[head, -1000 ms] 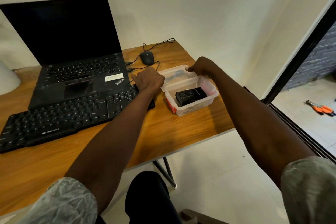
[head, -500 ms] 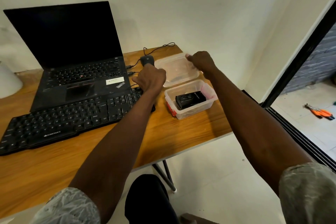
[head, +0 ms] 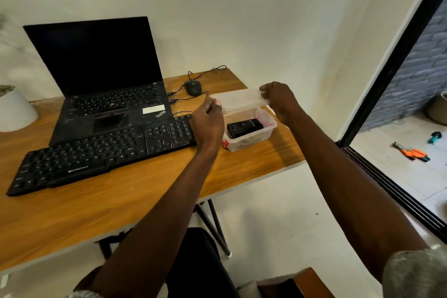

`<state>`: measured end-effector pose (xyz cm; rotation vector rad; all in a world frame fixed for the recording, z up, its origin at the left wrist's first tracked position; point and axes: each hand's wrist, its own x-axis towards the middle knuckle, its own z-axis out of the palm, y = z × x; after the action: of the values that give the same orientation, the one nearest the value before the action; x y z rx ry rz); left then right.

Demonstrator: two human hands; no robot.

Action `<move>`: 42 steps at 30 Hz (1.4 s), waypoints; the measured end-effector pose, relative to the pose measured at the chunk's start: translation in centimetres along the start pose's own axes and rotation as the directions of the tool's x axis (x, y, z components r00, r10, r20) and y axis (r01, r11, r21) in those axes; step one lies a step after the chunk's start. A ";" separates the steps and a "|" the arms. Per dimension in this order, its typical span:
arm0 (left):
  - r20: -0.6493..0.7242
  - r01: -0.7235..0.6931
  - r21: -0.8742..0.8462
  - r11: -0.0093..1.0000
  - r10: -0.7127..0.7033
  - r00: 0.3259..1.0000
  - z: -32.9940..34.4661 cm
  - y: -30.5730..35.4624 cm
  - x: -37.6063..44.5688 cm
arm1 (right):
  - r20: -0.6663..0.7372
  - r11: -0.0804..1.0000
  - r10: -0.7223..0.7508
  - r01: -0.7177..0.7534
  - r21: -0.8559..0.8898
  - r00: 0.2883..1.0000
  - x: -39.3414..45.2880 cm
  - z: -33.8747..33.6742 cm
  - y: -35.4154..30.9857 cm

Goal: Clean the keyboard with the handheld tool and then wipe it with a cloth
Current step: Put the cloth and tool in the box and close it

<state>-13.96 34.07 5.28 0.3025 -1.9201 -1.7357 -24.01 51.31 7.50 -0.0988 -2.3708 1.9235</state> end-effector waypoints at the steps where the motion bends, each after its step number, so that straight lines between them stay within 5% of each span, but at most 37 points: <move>1: 0.003 0.003 0.009 1.000 -0.003 1.000 0.0 -0.5 -0.8 | -0.005 0.997 -0.042 0.041 -0.062 0.999 -0.6 -0.2 0.6; 10: 0.048 -0.181 0.228 0.957 0.174 0.984 -0.1 -4.4 -4.5 | 0.025 0.977 -0.064 0.067 -0.204 0.998 -3.7 -0.8 4.5; 21: -0.104 -0.144 0.195 0.970 0.166 0.981 -0.4 -3.5 -5.1 | 0.017 0.992 -0.054 0.056 -0.115 0.998 -3.7 -1.7 5.2; 27: -0.157 0.218 0.033 0.975 -0.210 0.965 -0.7 -2.7 -3.9 | 0.053 0.997 -0.040 0.043 -0.057 0.998 -3.6 -1.8 4.8; 35: -0.015 0.425 -0.131 0.896 -0.431 0.902 -1.6 -3.2 -2.3 | 0.065 0.990 0.137 -0.135 -0.026 0.988 -3.2 -1.8 4.0; 38: 0.086 0.488 -0.002 0.873 -0.486 0.870 -2.3 -2.9 -1.1 | 0.049 0.948 0.318 -0.317 -0.019 0.947 -2.9 -1.9 3.3; 42: 0.297 0.506 0.219 0.834 -0.551 0.780 -3.5 -0.6 0.5 | 0.225 0.915 0.396 -0.402 -0.020 0.890 -2.8 -2.7 3.1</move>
<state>-12.64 30.80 4.97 0.6825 -2.3748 -2.1405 -20.95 54.29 4.97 -0.4215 -2.6363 2.2493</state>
